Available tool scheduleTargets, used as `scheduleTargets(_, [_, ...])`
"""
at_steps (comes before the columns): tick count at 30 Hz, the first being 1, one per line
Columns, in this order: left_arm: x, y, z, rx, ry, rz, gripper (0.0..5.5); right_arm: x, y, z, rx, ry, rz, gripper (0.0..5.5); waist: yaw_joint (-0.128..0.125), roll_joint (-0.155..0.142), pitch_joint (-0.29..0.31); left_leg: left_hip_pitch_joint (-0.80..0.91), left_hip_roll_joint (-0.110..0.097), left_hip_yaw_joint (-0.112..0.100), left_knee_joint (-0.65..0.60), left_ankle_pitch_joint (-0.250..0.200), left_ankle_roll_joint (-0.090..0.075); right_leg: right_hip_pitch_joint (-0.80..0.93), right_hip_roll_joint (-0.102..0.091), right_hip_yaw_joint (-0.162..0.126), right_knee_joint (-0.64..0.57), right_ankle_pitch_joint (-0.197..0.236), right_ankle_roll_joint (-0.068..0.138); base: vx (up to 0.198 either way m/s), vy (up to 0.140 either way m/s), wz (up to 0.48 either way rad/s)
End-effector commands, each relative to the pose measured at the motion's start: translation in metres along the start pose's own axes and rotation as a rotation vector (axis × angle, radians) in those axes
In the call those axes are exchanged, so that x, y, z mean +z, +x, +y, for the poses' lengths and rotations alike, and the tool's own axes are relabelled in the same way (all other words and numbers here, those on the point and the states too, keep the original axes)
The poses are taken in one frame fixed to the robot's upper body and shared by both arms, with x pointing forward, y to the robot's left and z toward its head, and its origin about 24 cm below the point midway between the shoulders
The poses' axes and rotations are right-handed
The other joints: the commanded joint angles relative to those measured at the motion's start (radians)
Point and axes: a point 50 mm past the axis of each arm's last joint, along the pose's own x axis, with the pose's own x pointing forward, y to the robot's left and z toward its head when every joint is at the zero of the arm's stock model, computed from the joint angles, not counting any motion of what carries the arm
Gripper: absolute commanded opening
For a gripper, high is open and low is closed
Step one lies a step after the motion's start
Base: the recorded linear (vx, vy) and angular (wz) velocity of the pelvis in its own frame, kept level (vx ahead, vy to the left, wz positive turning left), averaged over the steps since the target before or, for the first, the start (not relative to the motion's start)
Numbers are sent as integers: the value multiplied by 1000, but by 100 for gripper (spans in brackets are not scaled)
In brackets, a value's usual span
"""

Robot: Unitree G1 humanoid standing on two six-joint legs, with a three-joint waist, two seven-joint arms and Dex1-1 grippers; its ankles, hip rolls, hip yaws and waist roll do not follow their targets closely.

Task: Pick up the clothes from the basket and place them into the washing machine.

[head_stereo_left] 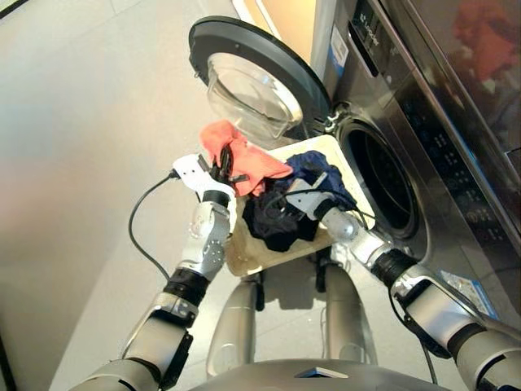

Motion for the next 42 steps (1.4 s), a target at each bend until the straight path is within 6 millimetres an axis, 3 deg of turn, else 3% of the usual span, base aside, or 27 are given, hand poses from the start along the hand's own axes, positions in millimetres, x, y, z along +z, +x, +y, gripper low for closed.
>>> scheduleTargets(1, [15, 1, -24, -123, -70, -90, 0, 46, 21, -9, -17, -20, -198, 550, 8, 47, -32, -29, -19, 36, 18, 1, 41, 48, -4, 6, -176, 124, 74, 0, 0, 0])
scheduleTargets(8, [3, -1, -34, -136, -158, -45, 0, 59, 20, -15, -56, 4, -269, 550, 8, 70, -30, -32, -23, 41, 11, 8, 42, 31, -6, 15, -170, 130, 76, 0, 0, 0])
scheduleTargets(13, [-6, -7, -57, -224, -316, 11, 0, 71, 28, -17, -43, -21, -303, 550, 10, 83, -26, -42, -27, 36, 17, 10, 44, 23, -5, 19, -174, 136, 77, 0, 0, 0])
scheduleTargets(15, [-6, -12, -66, -250, -387, 27, 0, 101, 23, -25, -73, -6, -431, 550, 1, 85, -22, -39, -26, 41, 10, 10, 45, 21, -2, 23, -175, 138, 75, 0, 0, 0])
scheduleTargets(16, [-11, -12, -75, -287, -384, 61, 0, 90, 27, -9, -16, 38, -375, 550, 4, 88, -20, -40, -27, 39, 13, 10, 46, 24, -3, 20, -177, 138, 75, 0, 0, 0])
scheduleTargets(17, [-12, -12, -79, -316, -373, 70, 0, 87, 33, -8, -26, -7, -349, 550, 7, 90, -21, -41, -29, 33, 17, 9, 45, 26, -4, 18, -177, 136, 75, 0, 0, 0])
scheduleTargets(19, [-15, -13, -81, -340, -395, 90, 0, 86, 37, -12, -25, 14, -340, 321, 12, 92, -25, -44, -30, 30, 18, 11, 43, 26, -4, 15, -176, 137, 77, 0, 0, 0])
scheduleTargets(20, [-18, -15, -82, -337, -406, 102, 0, 89, 39, -17, -37, 24, -348, 255, 12, 93, -26, -47, -30, 29, 19, 12, 42, 23, -4, 15, -174, 137, 77, 0, 0, 0])
scheduleTargets(22, [-17, -14, -83, -339, -428, 101, 0, 92, 40, -22, -52, 47, -357, 0, 13, 92, -29, -47, -31, 29, 19, 11, 42, 21, -5, 14, -175, 140, 78, 0, 0, 0])
scheduleTargets(26, [-15, -15, -82, -337, -440, 99, 0, 94, 39, -27, -79, 53, -369, 0, 14, 89, -30, -53, -31, 29, 22, 10, 42, 16, -4, 15, -175, 142, 77, 0, 0, 0])
scheduleTargets(27, [-15, -16, -81, -337, -440, 98, 52, 93, 39, -28, -81, 50, -366, 0, 13, 88, -29, -53, -32, 29, 22, 9, 42, 15, -3, 15, -175, 142, 76, 0, 0, 0])
scheduleTargets(28, [-14, -16, -80, -335, -434, 97, 192, 91, 38, -28, -88, 51, -359, 0, 13, 87, -29, -55, -31, 28, 23, 8, 42, 14, -3, 15, -174, 141, 76, 0, 0, 0])
scheduleTargets(29, [-13, -16, -79, -332, -430, 92, 485, 88, 37, -28, -97, 57, -347, 0, 12, 86, -29, -57, -31, 28, 24, 8, 42, 14, -3, 15, -175, 141, 76, 0, 0, 0])
scheduleTargets(30, [-13, -16, -79, -332, -430, 92, 550, 88, 37, -28, -97, 57, -347, 0, 12, 86, -29, -57, -31, 28, 24, 8, 42, 14, -3, 15, -175, 141, 76, 0, 0, 0])
scheduleTargets(37, [-2, -14, -55, -237, -380, 11, 550, 58, 23, -35, -222, 102, -253, 0, 8, 77, -23, -69, -32, 27, 35, 4, 44, 4, -3, 15, -173, 144, 75, 0, 0, 0])
scheduleTargets(42, [18, -11, -21, -50, -360, -144, 550, 31, 7, -46, -370, 137, -156, 0, 4, 67, -18, -89, -32, 23, 48, -1, 45, -16, -1, 15, -159, 141, 72, 0, 0, 0])
